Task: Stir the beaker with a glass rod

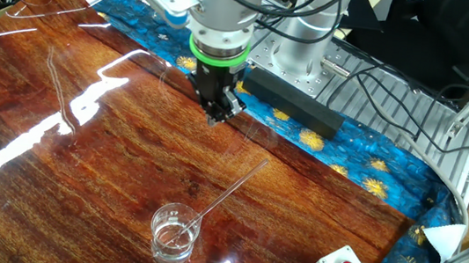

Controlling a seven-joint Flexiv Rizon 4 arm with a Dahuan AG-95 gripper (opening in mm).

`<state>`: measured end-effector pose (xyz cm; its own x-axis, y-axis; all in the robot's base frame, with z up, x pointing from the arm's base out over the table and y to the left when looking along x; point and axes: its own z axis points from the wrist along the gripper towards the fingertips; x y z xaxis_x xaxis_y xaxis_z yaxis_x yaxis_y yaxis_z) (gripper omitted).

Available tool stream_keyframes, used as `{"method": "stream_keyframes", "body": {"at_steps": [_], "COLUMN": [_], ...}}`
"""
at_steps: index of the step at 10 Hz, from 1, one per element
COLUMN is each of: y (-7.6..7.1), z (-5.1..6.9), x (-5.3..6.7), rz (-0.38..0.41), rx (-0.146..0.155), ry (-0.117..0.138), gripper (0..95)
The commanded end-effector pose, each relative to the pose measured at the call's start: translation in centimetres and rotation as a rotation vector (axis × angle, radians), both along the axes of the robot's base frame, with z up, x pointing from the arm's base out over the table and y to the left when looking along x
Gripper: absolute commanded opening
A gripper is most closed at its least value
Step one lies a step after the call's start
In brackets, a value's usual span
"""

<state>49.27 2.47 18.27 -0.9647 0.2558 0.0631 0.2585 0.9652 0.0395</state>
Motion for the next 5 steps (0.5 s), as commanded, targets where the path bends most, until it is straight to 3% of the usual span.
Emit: {"method": "stream_keyframes", "body": {"at_steps": [1,5], "y": [0.8,2.8], "z": [0.4,1.8], "x": [-0.3,-1.2], "rz": [-0.016,-0.058], "rx": [-0.003,-0.009], "ry": [0.001,0.003], "gripper": [0.0,0.0]}}
